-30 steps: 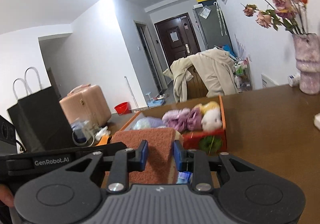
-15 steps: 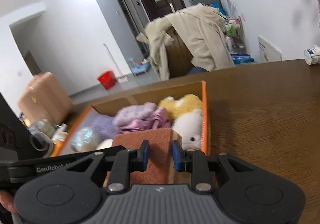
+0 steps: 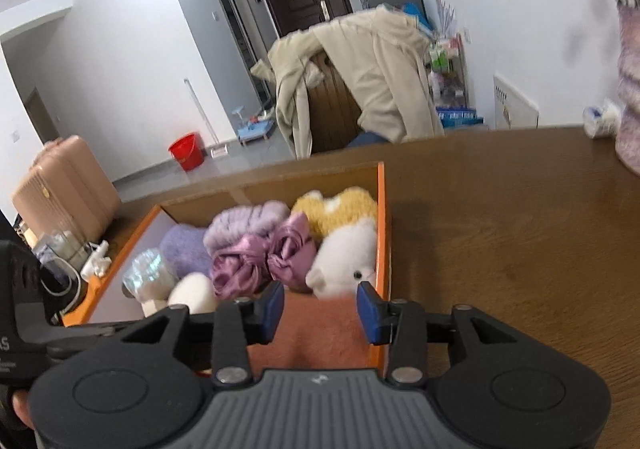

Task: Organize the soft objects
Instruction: 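Carry the sponge block into the red box and open the right gripper, then move both grippers back toward the blue fluffy puff and handkerchief pack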

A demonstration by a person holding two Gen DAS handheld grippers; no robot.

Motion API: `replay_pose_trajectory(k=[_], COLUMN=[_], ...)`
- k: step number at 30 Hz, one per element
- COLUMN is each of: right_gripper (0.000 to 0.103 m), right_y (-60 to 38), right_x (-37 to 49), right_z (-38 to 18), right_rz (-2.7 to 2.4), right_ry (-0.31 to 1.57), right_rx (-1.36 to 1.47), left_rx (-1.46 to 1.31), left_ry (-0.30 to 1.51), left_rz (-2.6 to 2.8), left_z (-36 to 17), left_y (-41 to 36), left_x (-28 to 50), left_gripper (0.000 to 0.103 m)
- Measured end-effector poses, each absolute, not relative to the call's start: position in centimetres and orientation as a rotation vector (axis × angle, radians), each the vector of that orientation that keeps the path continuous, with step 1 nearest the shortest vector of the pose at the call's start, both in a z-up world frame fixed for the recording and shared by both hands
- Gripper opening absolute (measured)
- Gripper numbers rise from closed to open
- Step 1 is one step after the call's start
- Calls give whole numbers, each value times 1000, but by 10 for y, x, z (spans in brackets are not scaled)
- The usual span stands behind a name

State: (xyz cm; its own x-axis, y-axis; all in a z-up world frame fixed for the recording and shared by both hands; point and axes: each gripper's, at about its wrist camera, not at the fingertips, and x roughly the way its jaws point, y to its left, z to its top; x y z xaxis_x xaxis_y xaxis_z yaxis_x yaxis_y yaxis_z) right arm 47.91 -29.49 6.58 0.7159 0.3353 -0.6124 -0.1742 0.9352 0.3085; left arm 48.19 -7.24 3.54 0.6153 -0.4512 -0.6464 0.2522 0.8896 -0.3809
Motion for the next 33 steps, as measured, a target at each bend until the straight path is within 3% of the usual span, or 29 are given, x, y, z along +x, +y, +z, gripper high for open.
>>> replay_pose_trajectory(k=[6, 14, 17, 20, 22, 33], right_gripper=[40, 59, 74, 83, 93, 96], right_y=[-298, -282, -266, -252, -246, -247], right_x=[447, 375, 345, 307, 282, 174], right_z=[111, 164, 171, 174, 170, 143], right_rz=[288, 333, 368, 396, 411, 390], right_ry=[638, 523, 454, 367, 295, 167], right_rx=[208, 119, 53, -34, -88, -81], left_rx=[-204, -111, -46, 30, 35, 15], left_ry=[704, 534, 447, 337, 261, 150], left_rz=[-385, -288, -225, -139, -79, -15], left_z=[86, 146, 161, 166, 164, 133], left_y=[-52, -9, 6, 18, 28, 47], left_x=[439, 353, 309, 263, 230, 116], left_gripper=[45, 64, 75, 87, 99, 103])
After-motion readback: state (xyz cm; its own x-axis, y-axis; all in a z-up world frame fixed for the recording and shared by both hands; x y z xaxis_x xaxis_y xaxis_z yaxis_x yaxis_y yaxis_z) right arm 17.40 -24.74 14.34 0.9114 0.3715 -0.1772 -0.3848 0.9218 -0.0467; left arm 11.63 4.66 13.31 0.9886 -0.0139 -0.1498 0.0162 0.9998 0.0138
